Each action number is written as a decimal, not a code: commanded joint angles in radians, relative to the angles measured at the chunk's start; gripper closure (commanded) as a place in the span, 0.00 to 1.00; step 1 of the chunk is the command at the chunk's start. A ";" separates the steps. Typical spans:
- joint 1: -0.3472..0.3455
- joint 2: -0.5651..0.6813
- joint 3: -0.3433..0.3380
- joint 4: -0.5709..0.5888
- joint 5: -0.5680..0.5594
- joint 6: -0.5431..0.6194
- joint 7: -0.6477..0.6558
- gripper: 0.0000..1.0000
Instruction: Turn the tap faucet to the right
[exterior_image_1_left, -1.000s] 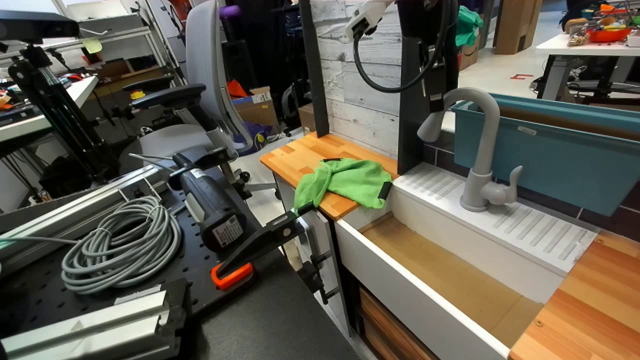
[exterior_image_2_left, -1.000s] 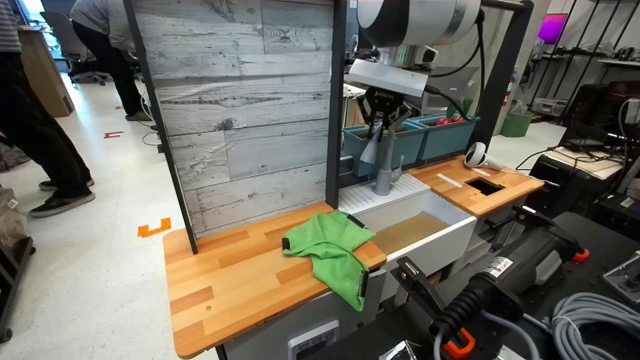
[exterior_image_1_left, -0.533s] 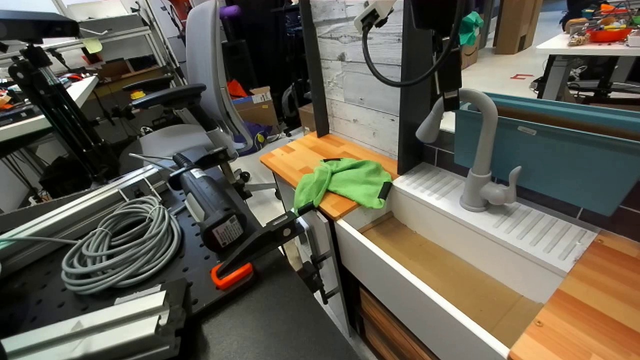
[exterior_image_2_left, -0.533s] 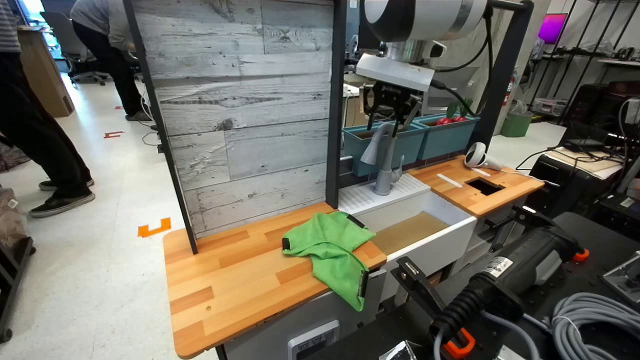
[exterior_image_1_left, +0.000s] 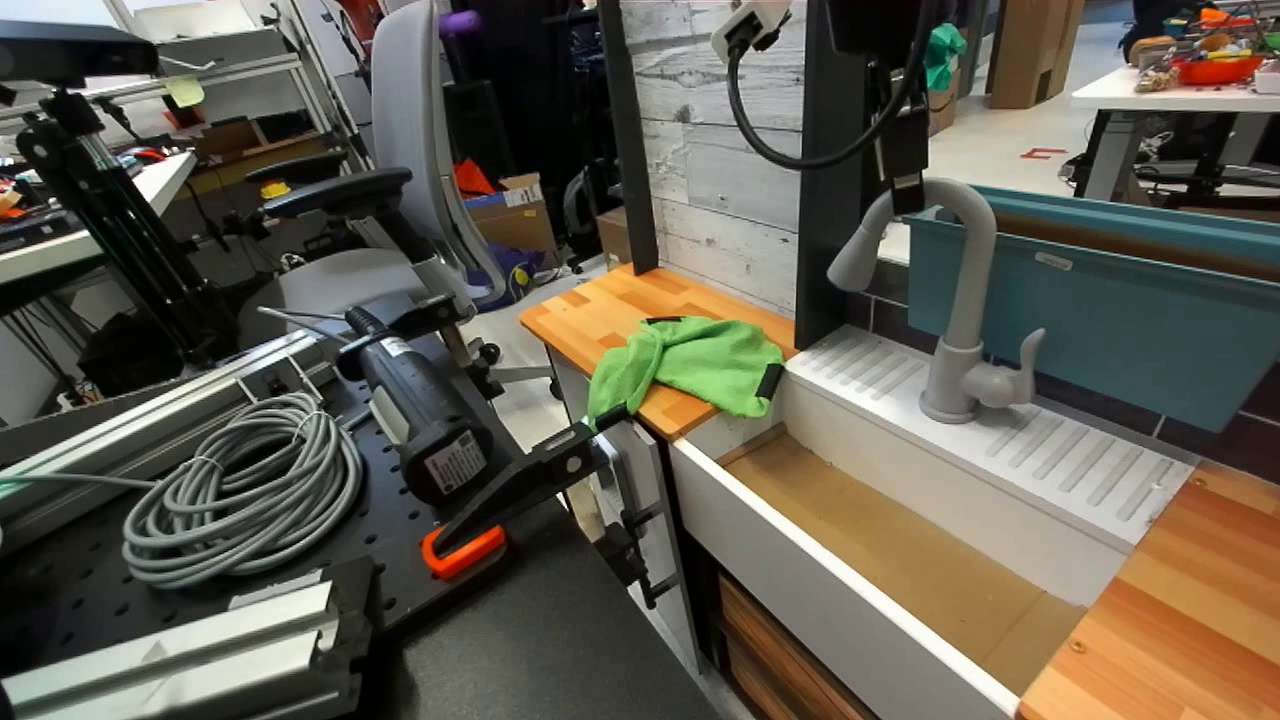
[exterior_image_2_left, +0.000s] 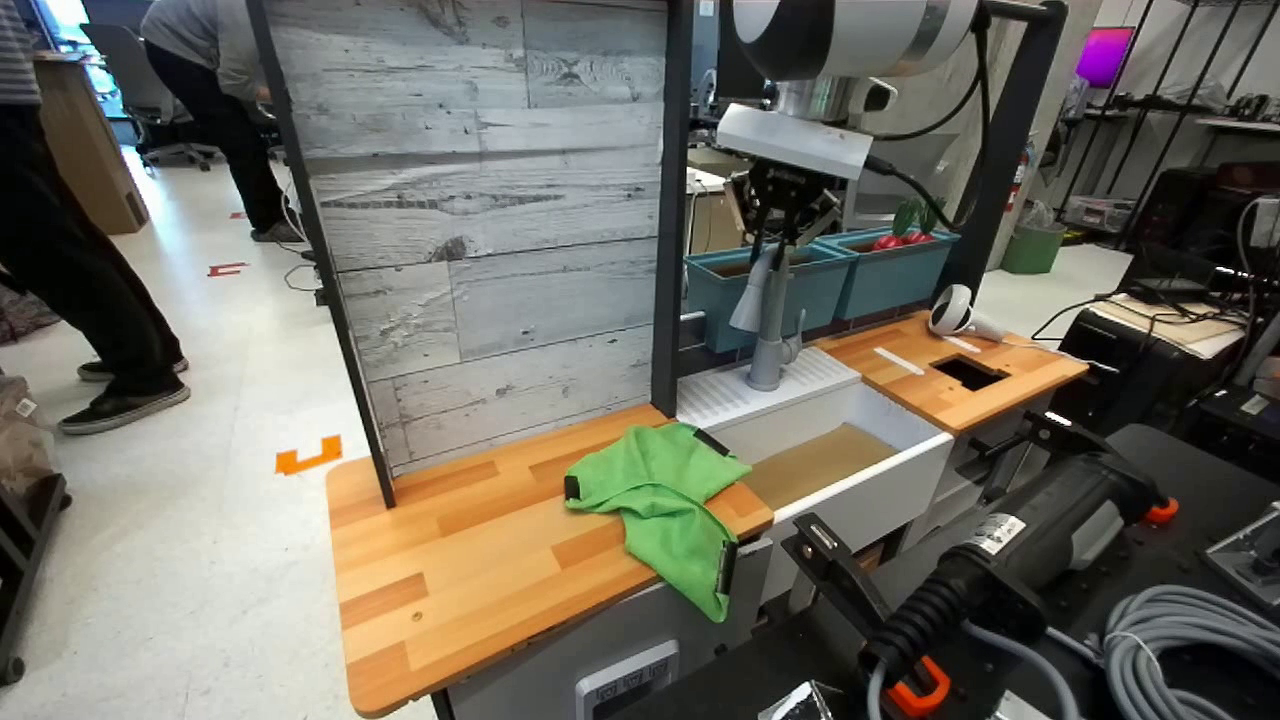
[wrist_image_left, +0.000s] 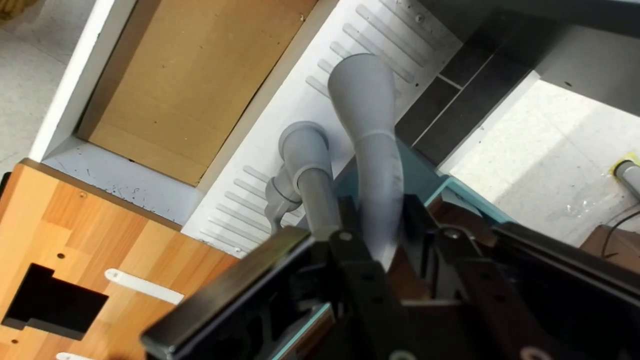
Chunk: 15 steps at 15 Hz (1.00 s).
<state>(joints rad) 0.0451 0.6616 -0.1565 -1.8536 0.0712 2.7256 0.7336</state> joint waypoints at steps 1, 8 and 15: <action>0.007 -0.009 -0.008 -0.003 0.005 -0.046 -0.045 0.94; -0.001 -0.066 -0.039 -0.035 -0.088 -0.190 -0.278 0.94; -0.064 -0.049 -0.006 0.040 -0.142 -0.313 -0.584 0.94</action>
<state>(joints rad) 0.0222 0.6415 -0.1770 -1.8264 -0.0273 2.5221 0.2746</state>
